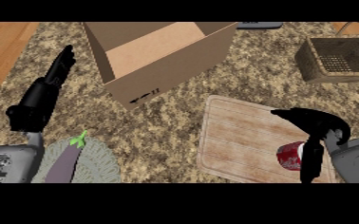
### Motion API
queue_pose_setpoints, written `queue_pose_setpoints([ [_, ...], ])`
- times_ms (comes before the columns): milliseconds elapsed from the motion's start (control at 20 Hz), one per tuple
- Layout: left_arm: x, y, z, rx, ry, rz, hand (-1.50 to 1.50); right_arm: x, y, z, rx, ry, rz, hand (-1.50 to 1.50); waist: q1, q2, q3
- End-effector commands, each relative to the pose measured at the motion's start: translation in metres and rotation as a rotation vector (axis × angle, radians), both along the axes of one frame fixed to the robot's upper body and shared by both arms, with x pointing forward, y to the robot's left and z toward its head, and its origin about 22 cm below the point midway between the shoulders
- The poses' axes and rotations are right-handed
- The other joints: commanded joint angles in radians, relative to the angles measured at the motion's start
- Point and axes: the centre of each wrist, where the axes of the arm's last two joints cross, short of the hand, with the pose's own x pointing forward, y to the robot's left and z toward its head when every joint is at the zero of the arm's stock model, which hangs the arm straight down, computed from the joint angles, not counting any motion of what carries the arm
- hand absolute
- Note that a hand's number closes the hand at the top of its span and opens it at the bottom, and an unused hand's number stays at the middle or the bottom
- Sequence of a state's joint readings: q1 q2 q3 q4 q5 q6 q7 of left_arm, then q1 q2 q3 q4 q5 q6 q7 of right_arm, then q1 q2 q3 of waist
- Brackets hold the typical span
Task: Pick the can from the cutting board and place it in the basket
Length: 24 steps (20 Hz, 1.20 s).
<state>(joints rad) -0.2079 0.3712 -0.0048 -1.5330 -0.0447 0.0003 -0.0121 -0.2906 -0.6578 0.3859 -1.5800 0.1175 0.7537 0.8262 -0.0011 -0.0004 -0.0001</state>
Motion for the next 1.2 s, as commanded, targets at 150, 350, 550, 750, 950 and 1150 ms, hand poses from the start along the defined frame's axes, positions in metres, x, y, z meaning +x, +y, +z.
queue_pose_setpoints([
  [150, 0.015, 0.003, 0.001, 0.006, 0.005, 0.009, 0.00, 0.001, -0.008, -0.021, -0.070, 0.037, -0.038, -1.50, -0.001, 0.002, 0.000],
  [350, -0.003, 0.010, 0.007, -0.008, 0.000, -0.001, 0.00, -0.001, -0.011, -0.025, -0.059, 0.028, -0.023, -1.50, 0.002, 0.000, 0.000],
  [550, -0.003, 0.014, -0.011, 0.004, 0.013, -0.003, 0.00, -0.011, -0.010, -0.028, -0.039, 0.051, -0.075, 1.50, -0.001, 0.000, 0.000],
  [750, -0.005, 0.009, 0.020, -0.004, -0.004, -0.004, 0.00, -0.001, -0.012, -0.039, -0.033, 0.045, -0.048, 1.50, 0.004, 0.000, 0.000],
  [950, 0.005, -0.002, -0.001, -0.009, 0.000, 0.010, 0.00, 0.010, -0.018, -0.041, -0.035, 0.000, 0.025, 1.50, 0.006, 0.002, 0.001],
  [1150, -0.003, -0.001, -0.003, -0.006, 0.009, 0.006, 0.00, -0.003, -0.084, -0.018, -0.048, -0.090, 0.039, 1.50, 0.004, 0.003, 0.002],
])
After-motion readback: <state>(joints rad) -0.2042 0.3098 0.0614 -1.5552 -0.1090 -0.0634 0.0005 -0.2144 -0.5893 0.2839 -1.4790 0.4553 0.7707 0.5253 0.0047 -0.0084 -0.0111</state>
